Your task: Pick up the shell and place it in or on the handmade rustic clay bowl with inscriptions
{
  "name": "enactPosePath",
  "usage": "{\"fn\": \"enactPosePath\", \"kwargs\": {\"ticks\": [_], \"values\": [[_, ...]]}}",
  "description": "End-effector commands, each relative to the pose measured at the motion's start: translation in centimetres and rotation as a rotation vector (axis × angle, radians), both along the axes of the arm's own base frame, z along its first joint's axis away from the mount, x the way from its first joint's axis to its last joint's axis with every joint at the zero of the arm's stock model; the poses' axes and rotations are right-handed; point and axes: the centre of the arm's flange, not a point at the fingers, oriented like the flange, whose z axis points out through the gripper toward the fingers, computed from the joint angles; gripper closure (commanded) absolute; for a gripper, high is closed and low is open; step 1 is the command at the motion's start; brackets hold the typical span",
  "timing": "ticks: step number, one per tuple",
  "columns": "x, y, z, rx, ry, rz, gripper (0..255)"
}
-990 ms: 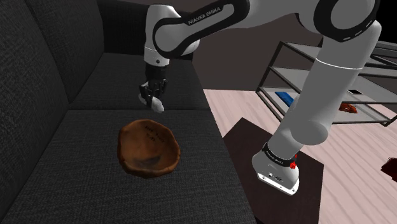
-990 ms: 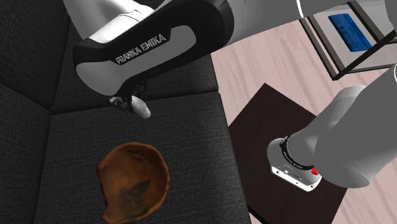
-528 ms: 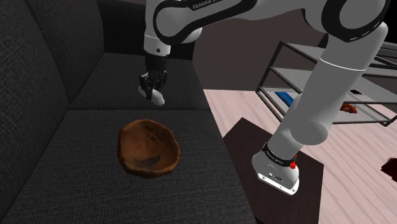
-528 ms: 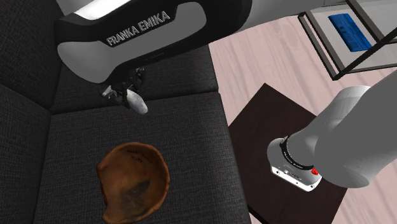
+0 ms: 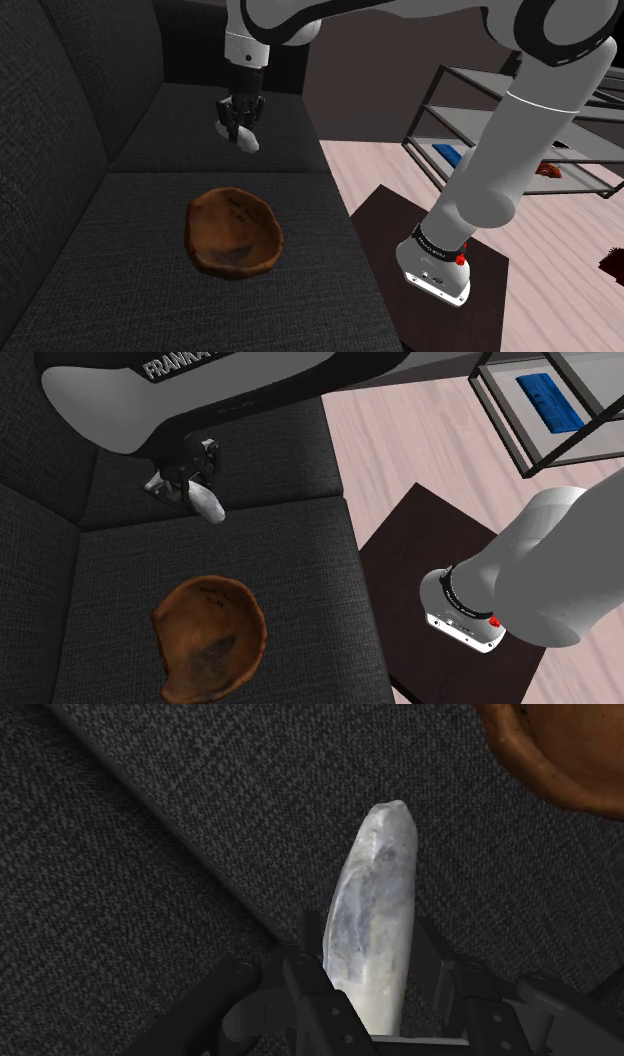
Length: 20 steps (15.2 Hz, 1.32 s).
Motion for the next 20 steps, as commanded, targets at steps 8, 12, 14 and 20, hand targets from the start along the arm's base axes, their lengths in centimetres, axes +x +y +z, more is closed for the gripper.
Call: {"fn": "enactPosePath", "kwargs": {"ticks": [8,12,14,20], "values": [[0.0,-0.1,4.8,0.0,0.0,0.0,255],[-1.8,1.9,5.4,0.0,0.0,0.0,255],[-3.5,3.8,5.4,0.0,0.0,0.0,255],[-8.8,9.8,5.2,0.0,0.0,0.0,255]]}}
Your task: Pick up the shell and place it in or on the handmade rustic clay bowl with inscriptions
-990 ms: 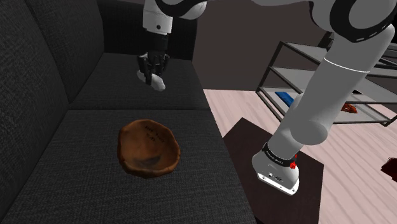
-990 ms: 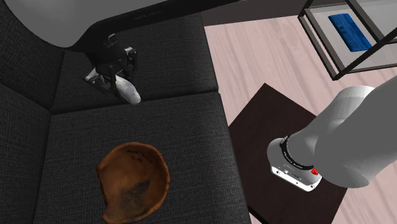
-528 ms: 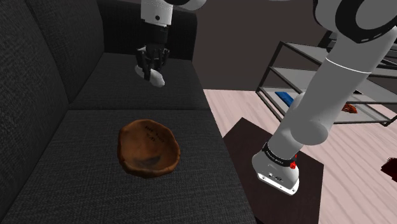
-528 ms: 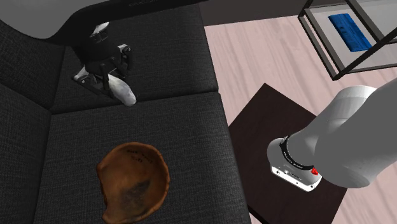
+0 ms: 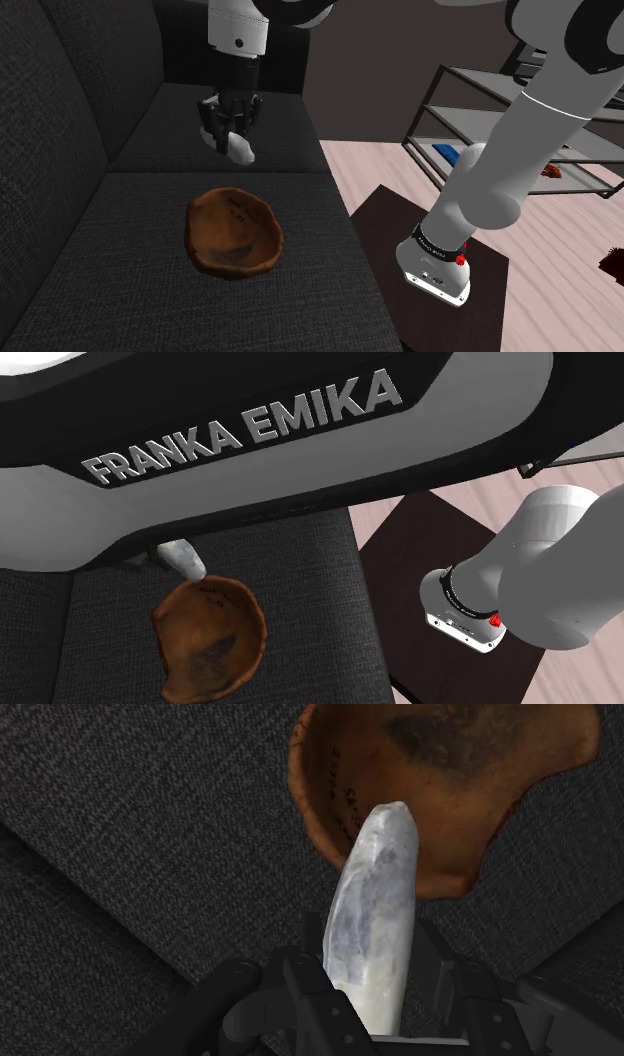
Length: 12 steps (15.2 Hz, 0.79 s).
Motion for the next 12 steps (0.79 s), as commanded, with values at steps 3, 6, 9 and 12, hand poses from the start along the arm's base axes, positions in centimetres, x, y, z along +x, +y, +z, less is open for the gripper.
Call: {"fn": "enactPosePath", "kwargs": {"ticks": [3,6,9,12], "values": [[-3.6,4.1,-0.1,0.0,0.0,-0.001,255],[-6.2,7.0,-0.1,0.0,0.0,-0.001,255],[-7.6,8.6,-1.2,0.0,0.0,-0.001,255],[-7.6,8.6,-2.8,0.0,0.0,-0.001,255]]}}
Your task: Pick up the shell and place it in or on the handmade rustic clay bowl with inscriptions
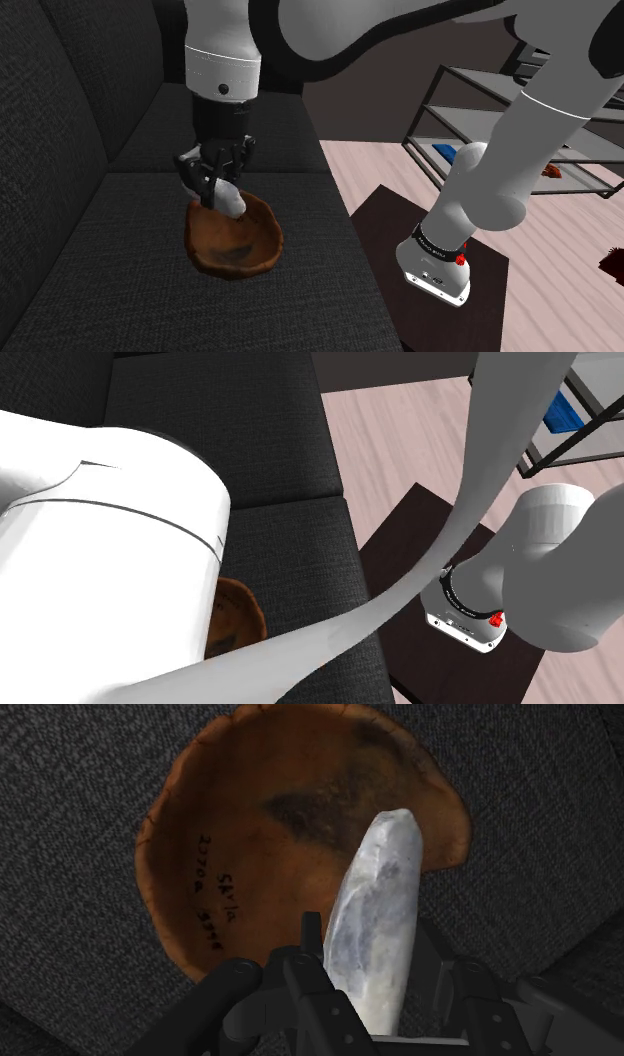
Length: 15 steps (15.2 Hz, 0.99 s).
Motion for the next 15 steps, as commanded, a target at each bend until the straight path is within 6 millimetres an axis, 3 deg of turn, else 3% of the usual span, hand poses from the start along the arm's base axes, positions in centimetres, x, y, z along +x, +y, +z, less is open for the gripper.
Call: {"fn": "enactPosePath", "kwargs": {"ticks": [1,8,15], "values": [[0.0,0.0,-1.1,0.0,0.0,0.0,255],[0.0,0.0,-4.5,0.0,0.0,0.0,255],[0.0,0.0,-4.5,0.0,0.0,0.0,255]]}}
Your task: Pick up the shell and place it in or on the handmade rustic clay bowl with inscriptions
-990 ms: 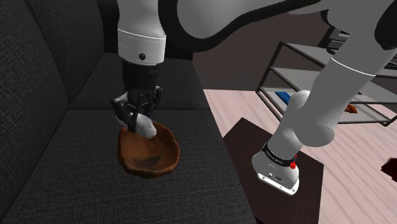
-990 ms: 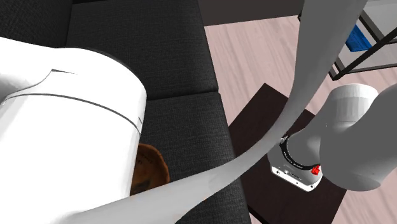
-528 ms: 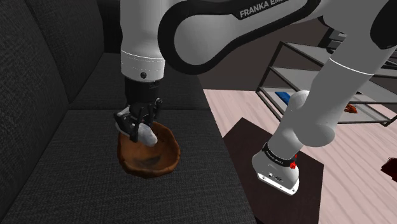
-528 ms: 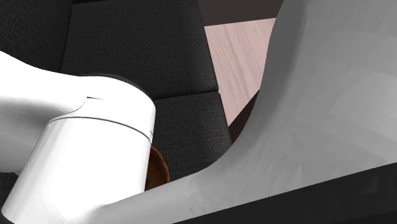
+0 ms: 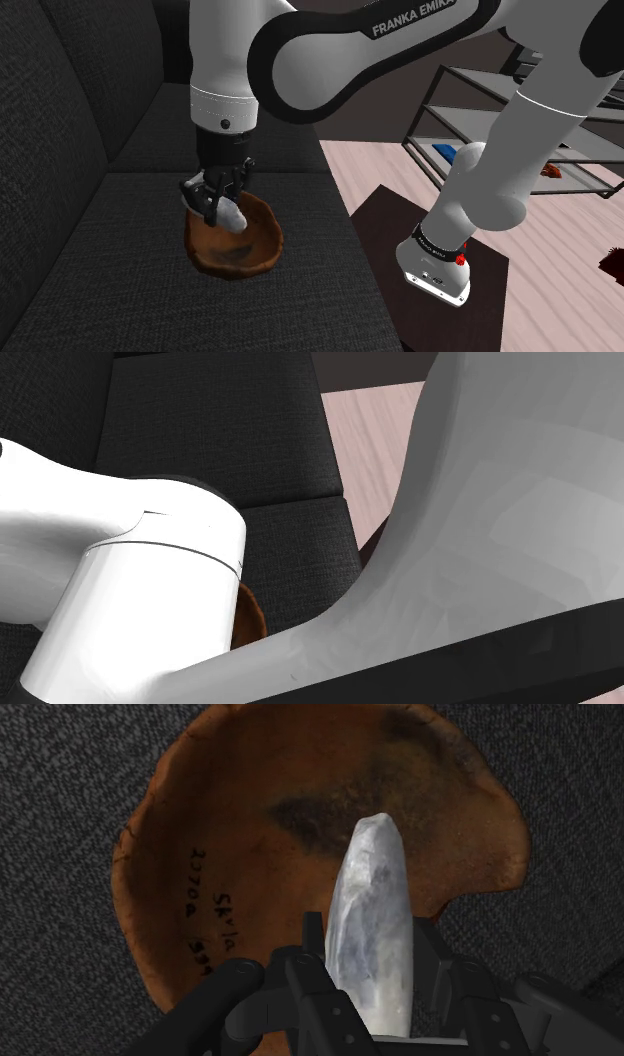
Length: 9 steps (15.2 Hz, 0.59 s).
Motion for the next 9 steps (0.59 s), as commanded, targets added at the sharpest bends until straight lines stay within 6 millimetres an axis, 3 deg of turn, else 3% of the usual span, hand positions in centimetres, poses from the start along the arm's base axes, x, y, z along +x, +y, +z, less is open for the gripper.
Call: {"fn": "enactPosePath", "kwargs": {"ticks": [1,6,9], "values": [[0.0,0.0,0.0,0.0,0.0,0.0,0],[0.0,0.0,0.0,0.0,0.0,0.0,0],[0.3,-0.7,3.9,0.0,0.0,0.0,0]]}}
